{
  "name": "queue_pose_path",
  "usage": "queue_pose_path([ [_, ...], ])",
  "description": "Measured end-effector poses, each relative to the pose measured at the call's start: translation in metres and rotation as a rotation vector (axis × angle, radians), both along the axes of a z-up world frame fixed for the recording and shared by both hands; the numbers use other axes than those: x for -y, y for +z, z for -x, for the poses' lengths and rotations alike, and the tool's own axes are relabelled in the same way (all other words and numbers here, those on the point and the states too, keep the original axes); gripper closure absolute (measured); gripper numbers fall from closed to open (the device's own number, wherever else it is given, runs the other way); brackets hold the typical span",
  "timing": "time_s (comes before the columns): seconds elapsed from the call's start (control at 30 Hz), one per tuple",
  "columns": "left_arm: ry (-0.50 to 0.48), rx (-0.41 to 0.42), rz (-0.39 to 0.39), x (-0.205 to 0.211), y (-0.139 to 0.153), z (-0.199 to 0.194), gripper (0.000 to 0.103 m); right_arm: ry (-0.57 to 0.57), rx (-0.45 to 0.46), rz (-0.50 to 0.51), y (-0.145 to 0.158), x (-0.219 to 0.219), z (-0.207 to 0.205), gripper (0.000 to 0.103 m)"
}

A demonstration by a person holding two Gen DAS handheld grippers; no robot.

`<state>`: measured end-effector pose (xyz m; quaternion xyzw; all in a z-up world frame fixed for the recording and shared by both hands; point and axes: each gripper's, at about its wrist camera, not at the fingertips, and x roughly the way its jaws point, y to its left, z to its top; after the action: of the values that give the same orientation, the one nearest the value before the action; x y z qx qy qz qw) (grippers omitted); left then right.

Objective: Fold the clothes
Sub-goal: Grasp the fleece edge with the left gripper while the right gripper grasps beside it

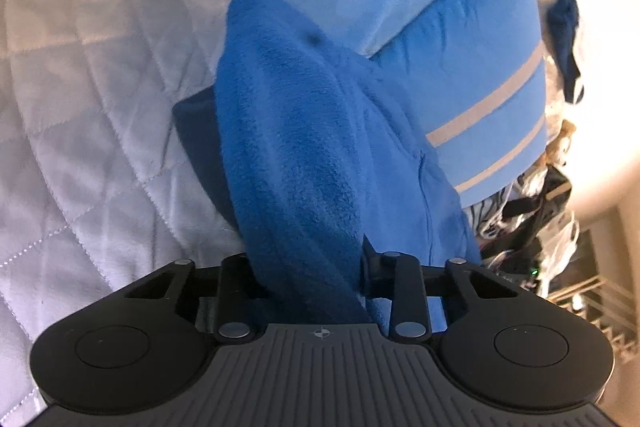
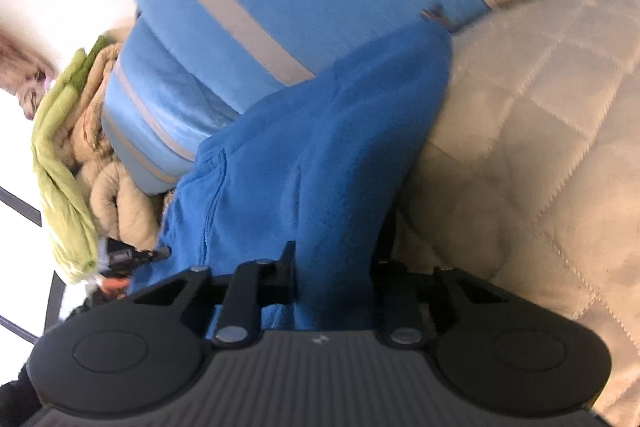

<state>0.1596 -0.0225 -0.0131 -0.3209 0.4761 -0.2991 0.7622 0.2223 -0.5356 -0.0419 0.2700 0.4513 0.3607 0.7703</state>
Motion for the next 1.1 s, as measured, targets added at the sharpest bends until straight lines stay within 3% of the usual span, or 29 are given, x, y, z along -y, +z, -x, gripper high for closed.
queue_pose_path([
  [0.43,-0.072,0.285,-0.118,0.027,0.094,0.037,0.075,0.013,0.189,0.068,0.076,-0.003,0.039,0.085],
  [0.8,-0.07,0.391,-0.144,0.028,0.163,0.06,0.076,0.008,0.298,0.028,0.144,0.007,0.07,0.085],
  [1.1,-0.05,0.42,-0.156,0.021,0.181,0.074,0.076,0.005,0.331,0.007,0.166,0.0,0.086,0.085],
])
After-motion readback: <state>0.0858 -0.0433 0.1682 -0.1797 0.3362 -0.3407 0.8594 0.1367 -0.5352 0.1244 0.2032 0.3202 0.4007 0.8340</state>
